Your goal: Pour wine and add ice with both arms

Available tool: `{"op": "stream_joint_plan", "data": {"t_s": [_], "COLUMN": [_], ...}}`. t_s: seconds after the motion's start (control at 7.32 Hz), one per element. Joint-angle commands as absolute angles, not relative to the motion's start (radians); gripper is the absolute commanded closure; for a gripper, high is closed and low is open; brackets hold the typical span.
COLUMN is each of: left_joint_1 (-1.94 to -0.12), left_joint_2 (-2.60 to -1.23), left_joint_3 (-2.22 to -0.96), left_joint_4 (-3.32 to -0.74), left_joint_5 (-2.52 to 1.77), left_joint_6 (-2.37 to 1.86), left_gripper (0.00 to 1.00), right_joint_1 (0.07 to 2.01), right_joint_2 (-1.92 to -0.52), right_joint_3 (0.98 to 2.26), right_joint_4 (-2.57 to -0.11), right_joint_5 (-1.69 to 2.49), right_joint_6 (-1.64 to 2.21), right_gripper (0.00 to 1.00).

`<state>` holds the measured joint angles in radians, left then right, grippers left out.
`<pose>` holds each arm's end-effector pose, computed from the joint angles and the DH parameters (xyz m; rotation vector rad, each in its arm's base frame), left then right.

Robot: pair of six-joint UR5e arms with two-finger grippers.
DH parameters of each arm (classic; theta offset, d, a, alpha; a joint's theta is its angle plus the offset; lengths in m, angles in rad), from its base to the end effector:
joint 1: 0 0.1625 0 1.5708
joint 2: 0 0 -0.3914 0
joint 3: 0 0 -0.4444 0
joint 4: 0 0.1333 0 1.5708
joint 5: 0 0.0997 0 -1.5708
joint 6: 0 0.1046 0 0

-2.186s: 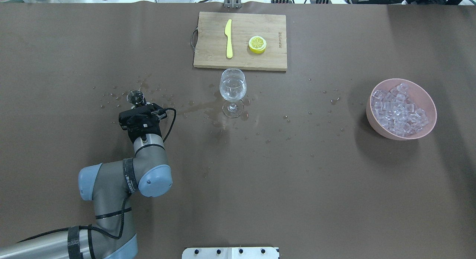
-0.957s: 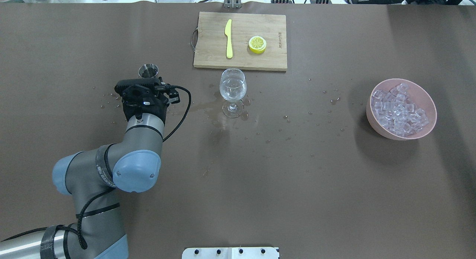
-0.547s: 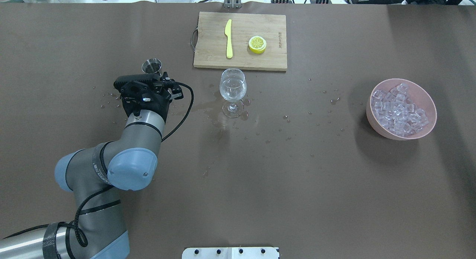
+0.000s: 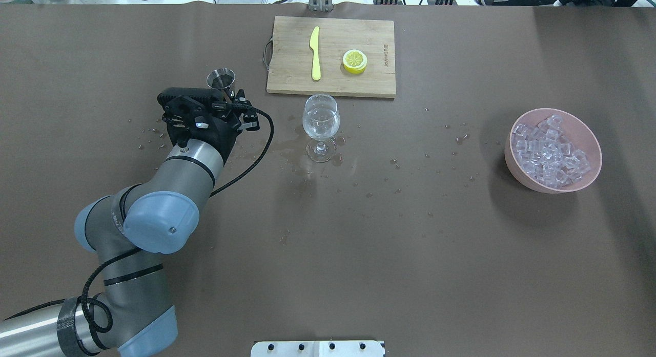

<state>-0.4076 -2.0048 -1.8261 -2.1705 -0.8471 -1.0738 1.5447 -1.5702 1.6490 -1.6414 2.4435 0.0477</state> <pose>0.4802 -0.4280 0.1610 1.0903 0.8322 -0.3904 0.0390 -0.5447 0.5853 -0.0245 -0.8724 0.0166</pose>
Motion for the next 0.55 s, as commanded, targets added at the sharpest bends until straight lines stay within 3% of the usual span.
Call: {"op": "stream_joint_plan", "data": {"t_s": [0.0, 0.41], "left_joint_1": [-0.408, -0.414], "left_joint_2": [-2.008, -2.017], "left_joint_3": [-1.827, -1.835], "left_joint_4": [-2.201, -2.188], "left_joint_5": [-0.89, -0.951], "left_joint_6": [-1.002, -0.904], "left_gripper": [1.0, 1.0], "right_joint_1": [1.545, 1.545], "right_joint_2": [-1.566, -1.563], "right_joint_3": [1.652, 1.654], "right_joint_4": [-1.64, -1.64], "right_joint_5": [2.431, 2.43], "right_joint_6": [0.049, 0.048], "right_gripper": [0.0, 0.0]}}
